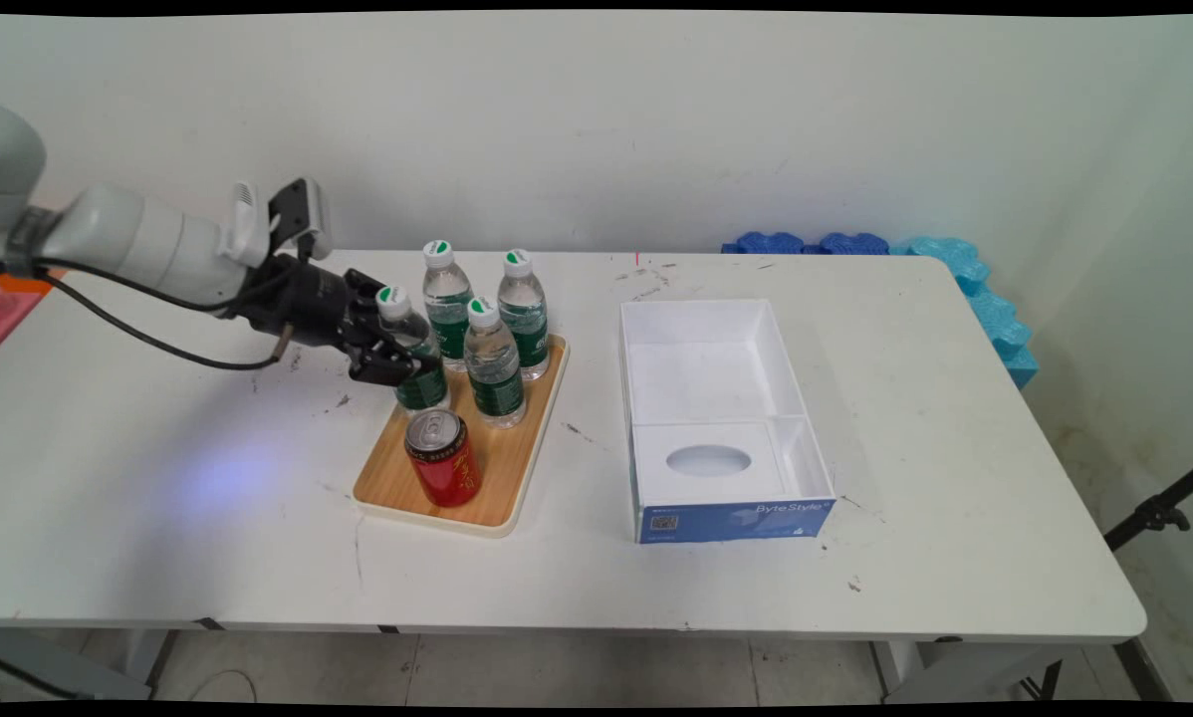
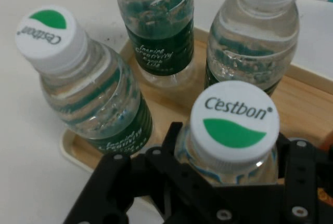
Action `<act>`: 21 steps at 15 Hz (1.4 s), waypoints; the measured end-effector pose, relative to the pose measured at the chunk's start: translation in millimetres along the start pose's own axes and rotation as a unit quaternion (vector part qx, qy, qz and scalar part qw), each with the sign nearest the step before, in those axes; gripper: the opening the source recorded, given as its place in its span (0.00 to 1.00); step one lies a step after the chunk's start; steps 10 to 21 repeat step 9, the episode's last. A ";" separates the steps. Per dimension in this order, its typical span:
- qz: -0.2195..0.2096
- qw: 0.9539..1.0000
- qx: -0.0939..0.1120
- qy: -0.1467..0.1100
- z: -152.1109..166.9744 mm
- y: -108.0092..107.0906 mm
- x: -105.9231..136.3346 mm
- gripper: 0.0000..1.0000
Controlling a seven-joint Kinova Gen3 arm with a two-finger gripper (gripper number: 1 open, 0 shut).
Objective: Place the picked object on the tray
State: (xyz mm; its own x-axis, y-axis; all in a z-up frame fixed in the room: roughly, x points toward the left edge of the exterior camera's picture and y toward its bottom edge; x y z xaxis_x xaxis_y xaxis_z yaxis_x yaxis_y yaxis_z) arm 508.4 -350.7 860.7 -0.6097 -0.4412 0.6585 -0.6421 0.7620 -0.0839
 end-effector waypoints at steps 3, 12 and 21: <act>-0.007 1.000 0.002 0.002 12.7 1.0 -4.2 0.00; -0.014 1.000 0.005 0.008 26.3 1.0 -6.9 1.00; -0.014 1.000 0.005 0.008 26.3 1.0 -6.9 1.00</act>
